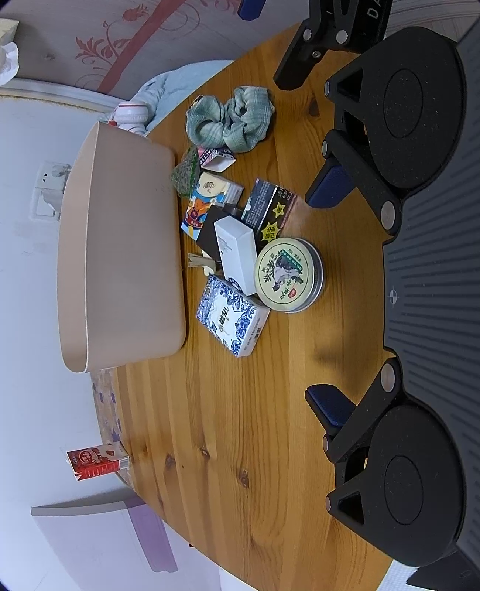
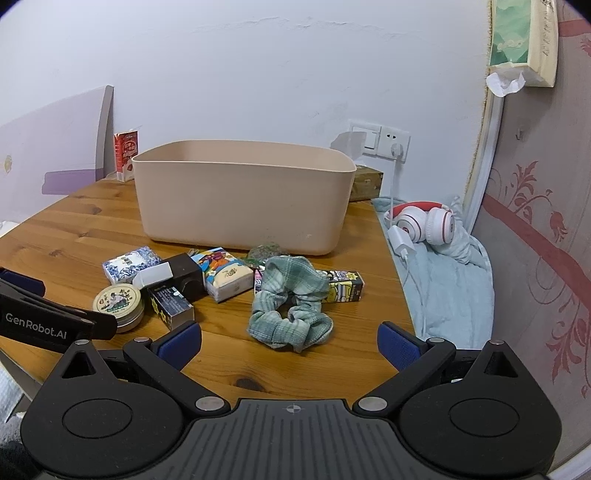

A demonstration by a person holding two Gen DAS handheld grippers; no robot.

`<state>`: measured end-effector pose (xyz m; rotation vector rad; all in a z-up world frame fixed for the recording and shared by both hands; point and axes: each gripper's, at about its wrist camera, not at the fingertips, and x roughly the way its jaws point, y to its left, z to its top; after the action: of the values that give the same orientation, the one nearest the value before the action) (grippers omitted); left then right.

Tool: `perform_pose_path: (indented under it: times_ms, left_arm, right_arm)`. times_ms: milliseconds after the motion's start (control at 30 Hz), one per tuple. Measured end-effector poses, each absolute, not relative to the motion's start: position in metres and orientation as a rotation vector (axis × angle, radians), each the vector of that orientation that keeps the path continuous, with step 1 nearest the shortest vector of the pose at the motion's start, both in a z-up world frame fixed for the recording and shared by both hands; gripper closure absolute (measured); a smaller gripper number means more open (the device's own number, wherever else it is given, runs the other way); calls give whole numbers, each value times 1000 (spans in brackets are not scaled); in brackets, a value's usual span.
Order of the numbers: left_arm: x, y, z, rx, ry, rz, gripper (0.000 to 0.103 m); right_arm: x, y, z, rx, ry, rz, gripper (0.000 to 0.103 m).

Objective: Organize objects
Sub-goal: 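Move both grippers toward the round tin and green scrunchie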

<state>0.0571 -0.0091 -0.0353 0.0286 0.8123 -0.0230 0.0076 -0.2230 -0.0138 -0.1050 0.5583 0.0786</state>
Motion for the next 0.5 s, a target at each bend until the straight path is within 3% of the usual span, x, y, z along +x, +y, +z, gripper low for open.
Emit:
perform_pose_path:
  times_ms: [500]
  left_arm:
    - [78,-9,-49,31,834,-46,0]
  right_arm:
    - [34,-229,-27,-107,588,110,2]
